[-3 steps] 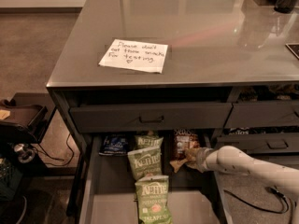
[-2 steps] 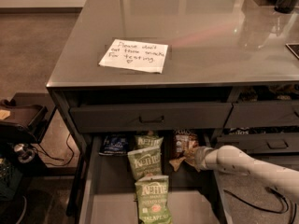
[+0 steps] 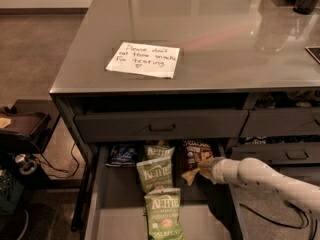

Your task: Pick brown chip bag from middle drawer and place on counter

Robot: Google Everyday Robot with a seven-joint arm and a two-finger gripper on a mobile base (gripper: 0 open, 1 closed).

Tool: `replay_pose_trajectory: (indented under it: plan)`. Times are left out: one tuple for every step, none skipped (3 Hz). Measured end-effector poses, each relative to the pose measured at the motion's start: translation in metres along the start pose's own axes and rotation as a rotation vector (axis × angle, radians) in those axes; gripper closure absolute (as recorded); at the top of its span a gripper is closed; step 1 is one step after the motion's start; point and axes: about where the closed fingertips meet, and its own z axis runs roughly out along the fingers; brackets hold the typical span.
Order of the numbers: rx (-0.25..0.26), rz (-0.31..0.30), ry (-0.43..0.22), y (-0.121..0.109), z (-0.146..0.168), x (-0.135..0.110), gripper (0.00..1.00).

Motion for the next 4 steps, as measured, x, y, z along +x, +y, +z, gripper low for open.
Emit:
replay_pose_trajectory:
  plan:
    - [0.023, -0.024, -0.019, 0.000, -0.033, -0.016, 1.00]
    - [0.040, -0.067, -0.042, 0.004, -0.076, -0.036, 1.00]
    - [0.065, -0.099, -0.069, 0.006, -0.126, -0.054, 1.00]
    - [0.106, -0.151, -0.082, 0.009, -0.177, -0.077, 1.00]
